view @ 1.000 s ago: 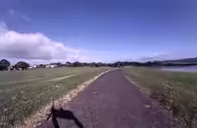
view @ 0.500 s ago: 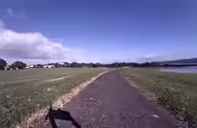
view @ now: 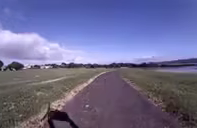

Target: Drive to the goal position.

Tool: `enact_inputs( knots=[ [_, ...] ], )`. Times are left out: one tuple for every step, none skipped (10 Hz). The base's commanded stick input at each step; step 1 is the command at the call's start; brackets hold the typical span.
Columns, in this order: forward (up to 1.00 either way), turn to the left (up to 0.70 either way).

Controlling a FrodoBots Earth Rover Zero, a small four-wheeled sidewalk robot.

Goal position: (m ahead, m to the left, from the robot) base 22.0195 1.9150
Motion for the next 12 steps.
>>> enact_inputs(
  knots=[
    [0.7,0.0],
    [0.7,0.0],
    [0.7,0.0],
    [0.7,0.0],
    [0.7,0.0],
    [0.7,0.0],
    [0.7,0.0],
    [0.7,0.0],
    [0.7,0.0],
    [0.7,0.0],
    [0.7,0.0],
    [0.7,0.0]
  ],
)
